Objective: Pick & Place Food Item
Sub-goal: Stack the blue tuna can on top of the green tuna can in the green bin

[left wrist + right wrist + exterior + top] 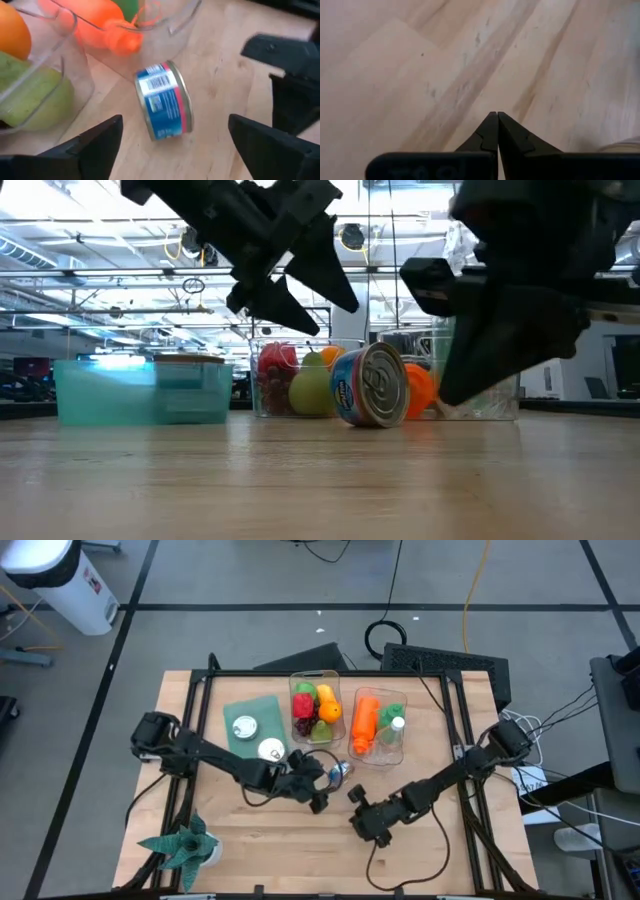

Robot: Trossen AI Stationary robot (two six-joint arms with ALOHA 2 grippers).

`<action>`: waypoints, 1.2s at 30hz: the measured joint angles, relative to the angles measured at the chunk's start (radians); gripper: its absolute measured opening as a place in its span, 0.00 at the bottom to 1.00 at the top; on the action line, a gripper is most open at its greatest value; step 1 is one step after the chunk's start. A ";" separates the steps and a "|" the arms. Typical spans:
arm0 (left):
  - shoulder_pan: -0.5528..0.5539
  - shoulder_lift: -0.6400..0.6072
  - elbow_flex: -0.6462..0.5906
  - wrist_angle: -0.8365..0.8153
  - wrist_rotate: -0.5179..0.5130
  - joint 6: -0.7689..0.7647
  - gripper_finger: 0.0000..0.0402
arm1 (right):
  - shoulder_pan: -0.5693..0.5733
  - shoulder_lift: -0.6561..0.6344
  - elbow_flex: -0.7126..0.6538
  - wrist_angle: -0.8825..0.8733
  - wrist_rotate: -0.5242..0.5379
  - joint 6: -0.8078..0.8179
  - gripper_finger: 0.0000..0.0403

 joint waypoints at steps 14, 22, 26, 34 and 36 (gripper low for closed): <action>0.108 0.022 0.002 0.067 0.152 -0.030 0.98 | -0.017 -0.013 0.001 -0.118 -0.001 0.148 0.00; 0.141 0.068 0.003 0.100 0.209 -0.030 0.98 | -0.023 -0.013 -0.002 -0.115 -0.003 0.159 0.00; 0.138 0.093 0.006 0.128 0.225 -0.026 0.99 | -0.029 -0.013 -0.002 -0.112 -0.003 0.158 0.00; 0.140 0.180 0.075 0.121 0.229 0.002 0.95 | -0.040 -0.013 -0.003 -0.122 -0.005 0.165 0.00; 0.145 0.186 0.079 0.110 0.231 0.001 0.92 | -0.040 -0.013 -0.005 -0.152 -0.003 0.178 0.00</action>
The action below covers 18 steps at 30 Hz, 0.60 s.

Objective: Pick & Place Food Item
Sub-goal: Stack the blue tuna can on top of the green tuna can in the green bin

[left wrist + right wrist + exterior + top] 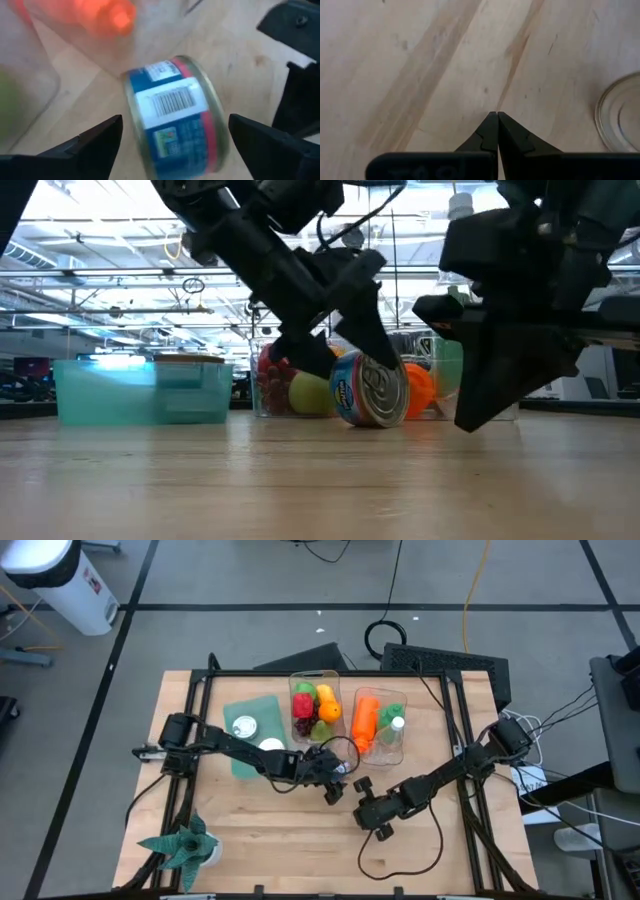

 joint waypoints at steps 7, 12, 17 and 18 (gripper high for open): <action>0.017 -0.003 0.007 -0.014 0.013 0.000 0.61 | -0.002 0.001 -0.032 0.044 -0.002 0.003 0.00; 0.016 -0.009 0.006 -0.013 0.041 0.030 0.42 | -0.002 0.001 -0.032 0.042 -0.003 -0.001 0.00; 0.011 -0.020 0.006 -0.005 0.106 0.065 0.42 | -0.002 0.001 -0.032 0.038 -0.003 -0.001 0.00; 0.007 -0.024 0.006 -0.006 0.111 0.065 0.42 | -0.002 0.001 -0.032 0.037 -0.003 -0.001 0.00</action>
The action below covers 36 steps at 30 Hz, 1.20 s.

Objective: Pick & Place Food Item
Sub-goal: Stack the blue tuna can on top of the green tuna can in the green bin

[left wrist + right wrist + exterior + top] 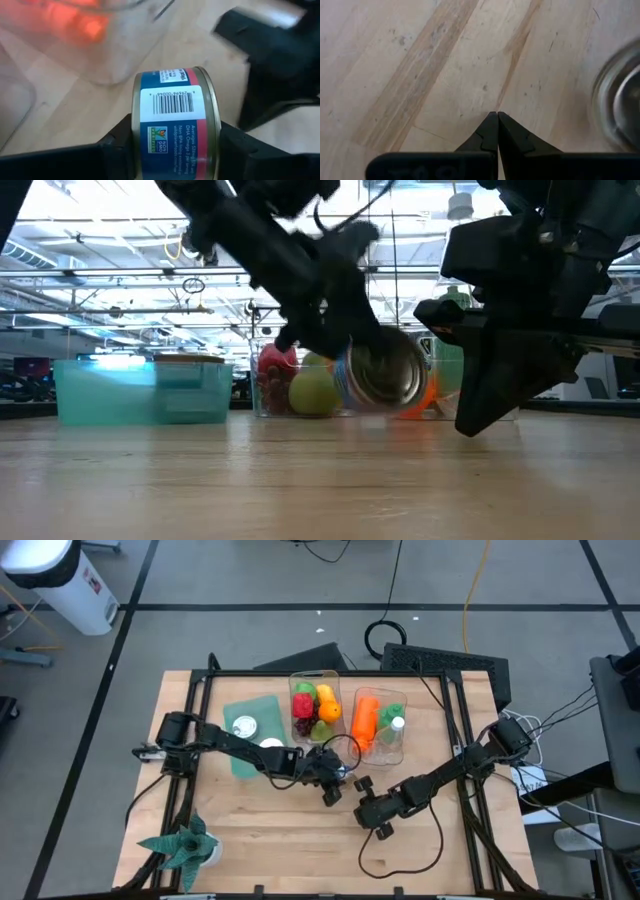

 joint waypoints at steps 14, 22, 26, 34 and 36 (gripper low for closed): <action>-0.163 -0.579 0.000 -0.505 -0.368 0.010 0.42 | 0.000 0.000 0.000 -0.011 0.000 0.003 0.00; -0.109 -0.987 -0.065 -0.994 -0.584 -0.334 0.42 | 0.001 0.000 0.000 -0.011 -0.001 0.004 0.00; 0.004 -1.126 -0.195 -1.075 -0.518 -0.545 0.42 | 0.000 0.000 0.000 -0.004 -0.033 0.004 0.00; 0.247 -1.237 -0.455 -0.919 -0.241 -0.531 0.42 | -0.001 0.000 0.000 0.008 -0.052 -0.001 0.00; 0.324 -1.234 -0.504 -0.903 -0.175 -0.510 0.42 | -0.001 0.000 0.000 0.008 -0.052 -0.006 0.00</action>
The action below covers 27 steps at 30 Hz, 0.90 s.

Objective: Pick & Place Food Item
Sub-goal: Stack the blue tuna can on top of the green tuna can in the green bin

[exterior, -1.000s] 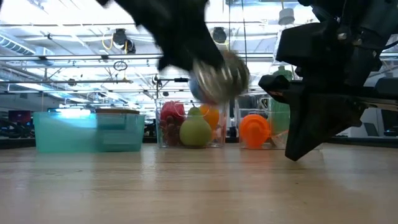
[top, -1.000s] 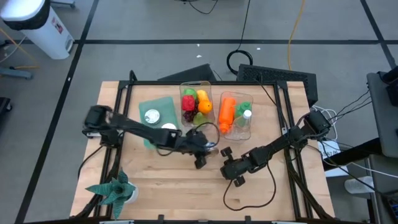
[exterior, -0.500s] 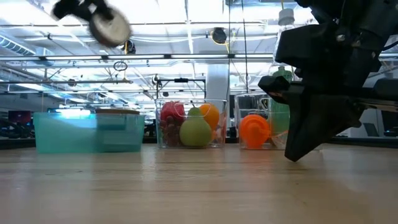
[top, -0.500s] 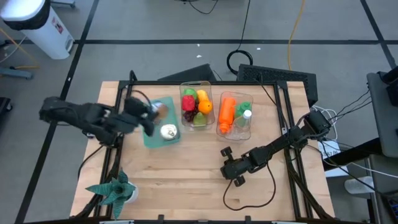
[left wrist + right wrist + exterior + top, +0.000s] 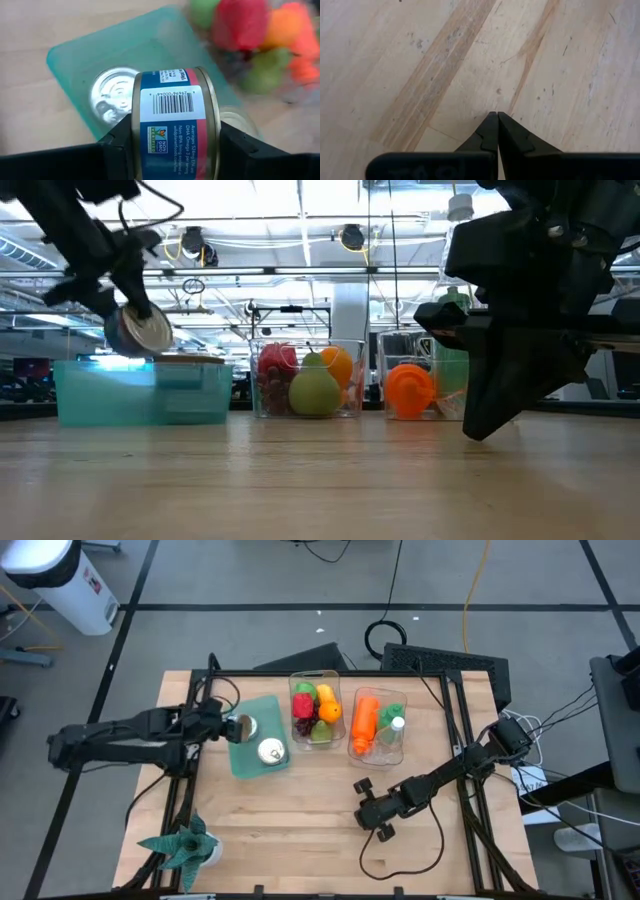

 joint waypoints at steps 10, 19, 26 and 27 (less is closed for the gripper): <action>0.367 0.057 -0.153 0.303 0.322 0.205 0.42 | 0.001 0.000 0.000 0.000 -0.001 0.011 0.00; 0.547 0.176 -0.195 0.412 0.567 0.323 0.42 | 0.002 0.000 0.000 -0.005 -0.001 0.032 0.00; 0.593 0.228 -0.193 0.405 0.606 0.370 0.42 | 0.002 0.000 0.000 -0.004 -0.001 0.032 0.00; 0.599 0.232 -0.192 0.401 0.607 0.371 0.42 | 0.002 0.000 0.000 -0.004 -0.001 0.032 0.00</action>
